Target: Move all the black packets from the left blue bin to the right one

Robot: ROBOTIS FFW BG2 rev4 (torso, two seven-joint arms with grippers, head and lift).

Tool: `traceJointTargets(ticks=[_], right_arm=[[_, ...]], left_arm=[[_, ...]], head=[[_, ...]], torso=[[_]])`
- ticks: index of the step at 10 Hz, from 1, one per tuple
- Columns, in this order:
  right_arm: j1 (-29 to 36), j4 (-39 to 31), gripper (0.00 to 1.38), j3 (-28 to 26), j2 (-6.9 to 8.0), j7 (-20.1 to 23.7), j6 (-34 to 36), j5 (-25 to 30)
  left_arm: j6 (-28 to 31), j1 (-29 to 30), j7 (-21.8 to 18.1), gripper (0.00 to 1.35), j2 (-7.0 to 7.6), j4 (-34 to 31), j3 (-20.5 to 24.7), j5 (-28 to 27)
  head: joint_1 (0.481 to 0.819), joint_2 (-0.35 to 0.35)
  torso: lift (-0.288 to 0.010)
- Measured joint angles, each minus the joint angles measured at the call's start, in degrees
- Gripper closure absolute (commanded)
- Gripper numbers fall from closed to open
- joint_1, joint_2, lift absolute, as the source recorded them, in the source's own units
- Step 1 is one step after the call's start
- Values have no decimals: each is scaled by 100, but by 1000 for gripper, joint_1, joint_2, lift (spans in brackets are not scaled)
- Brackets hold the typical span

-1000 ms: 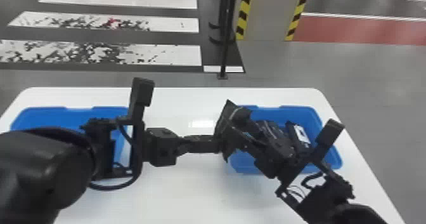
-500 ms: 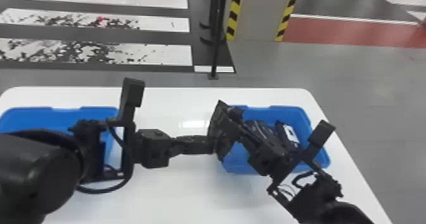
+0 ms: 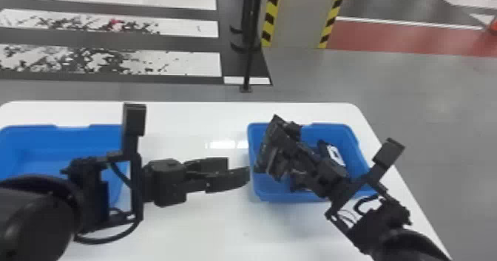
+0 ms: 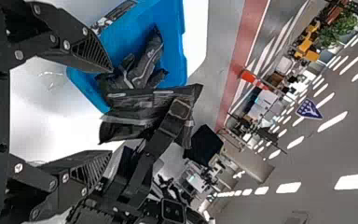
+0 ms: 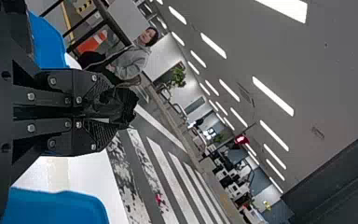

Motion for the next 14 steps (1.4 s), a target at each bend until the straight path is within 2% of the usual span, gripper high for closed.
traceJointTargets(ticks=[2, 4, 5, 6, 7, 8, 9, 11, 13, 14], right_arm=[[-292, 291, 1273, -290, -102, 0, 249, 98], [-490, 507, 1181, -590, -199, -13, 375, 219], [-593, 658, 1072, -733, -231, -18, 411, 265], [-705, 829, 875, -846, -278, -18, 491, 306], [-852, 1041, 484, -903, -344, -24, 550, 365], [-964, 1183, 223, -965, -383, -46, 568, 446], [-995, 1223, 93, -1044, -390, -60, 481, 531], [-771, 1110, 111, -1104, -316, -53, -124, 759], [-78, 637, 114, -1101, -87, -90, -1122, 1161], [430, 251, 114, -1087, 85, -207, -1542, 1424]], left_arm=[[-320, 457, -101, 159, 138, 0, 202, 339], [-574, 794, -191, 159, 193, -46, 385, 562], [-729, 906, -216, 159, 193, -91, 442, 644], [-907, 1009, -249, 159, 170, -111, 480, 709], [-1055, 1142, -270, 159, 130, -129, 575, 750], [-1125, 1308, -270, 159, 80, -177, 727, 773], [-1166, 1471, -270, 157, 34, -265, 904, 770], [-1143, 1804, -270, 154, 14, -707, 1356, 538], [-1939, 2348, -118, 157, -17, -1181, 1976, 208], [-2390, 2763, 57, 159, -105, -1534, 2359, -8]], head=[[695, -203], [695, -223], [695, -241], [695, -257], [695, -262], [695, -263], [695, -263], [695, -249], [695, -205], [695, -164]], torso=[[-138], [-138], [-138], [-138], [-138], [-138], [-138], [-138], [-138], [-138]])
